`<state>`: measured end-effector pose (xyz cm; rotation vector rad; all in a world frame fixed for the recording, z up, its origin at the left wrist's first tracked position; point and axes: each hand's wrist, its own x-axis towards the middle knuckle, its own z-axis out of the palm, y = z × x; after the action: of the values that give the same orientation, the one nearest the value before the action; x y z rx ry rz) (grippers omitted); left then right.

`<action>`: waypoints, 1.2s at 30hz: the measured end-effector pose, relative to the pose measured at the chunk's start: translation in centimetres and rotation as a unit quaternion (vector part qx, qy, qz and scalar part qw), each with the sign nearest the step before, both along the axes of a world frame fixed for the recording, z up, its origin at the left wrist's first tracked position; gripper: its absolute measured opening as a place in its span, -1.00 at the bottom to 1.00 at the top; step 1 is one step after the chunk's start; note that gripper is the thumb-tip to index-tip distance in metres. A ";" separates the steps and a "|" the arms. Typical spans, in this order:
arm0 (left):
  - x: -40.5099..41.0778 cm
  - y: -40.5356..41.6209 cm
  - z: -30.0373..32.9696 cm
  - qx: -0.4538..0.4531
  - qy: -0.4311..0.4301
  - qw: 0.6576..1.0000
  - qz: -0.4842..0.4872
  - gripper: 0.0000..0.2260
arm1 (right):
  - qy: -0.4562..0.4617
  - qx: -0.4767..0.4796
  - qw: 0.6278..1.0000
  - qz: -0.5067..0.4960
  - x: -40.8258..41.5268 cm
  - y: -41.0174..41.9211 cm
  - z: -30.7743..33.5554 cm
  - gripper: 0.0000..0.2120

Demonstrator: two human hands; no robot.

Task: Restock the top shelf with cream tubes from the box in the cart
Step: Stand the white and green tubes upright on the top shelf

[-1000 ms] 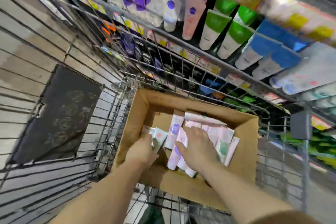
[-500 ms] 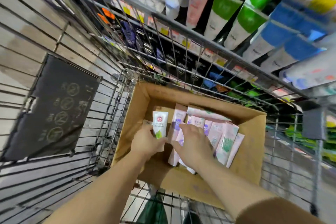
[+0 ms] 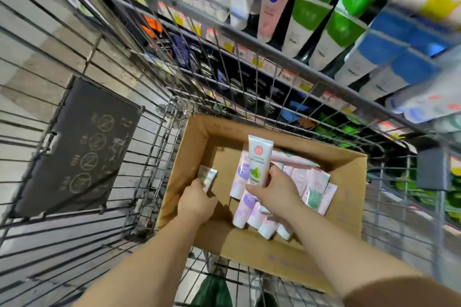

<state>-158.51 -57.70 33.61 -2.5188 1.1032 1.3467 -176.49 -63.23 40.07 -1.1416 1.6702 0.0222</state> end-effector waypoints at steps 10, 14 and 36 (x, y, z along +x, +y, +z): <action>-0.2 0.6 -2.0 -0.032 -0.075 0.988 -0.131 -0.52 | -0.043 0.024 0.998 -0.050 -2.4 1.1 -0.9 -0.71; 1.4 -1.0 0.7 0.007 0.185 0.976 0.113 -0.59 | -0.054 0.028 0.996 -0.066 -2.6 1.2 0.7 -0.68; -15.7 -11.5 34.8 -0.068 0.545 0.830 -0.100 -0.51 | -0.183 -0.128 0.953 -0.202 -18.1 1.0 27.5 -0.65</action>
<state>-174.21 -69.18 68.38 -1.4540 1.5354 2.7816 -194.62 -62.25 67.61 -0.9006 1.5646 -0.6460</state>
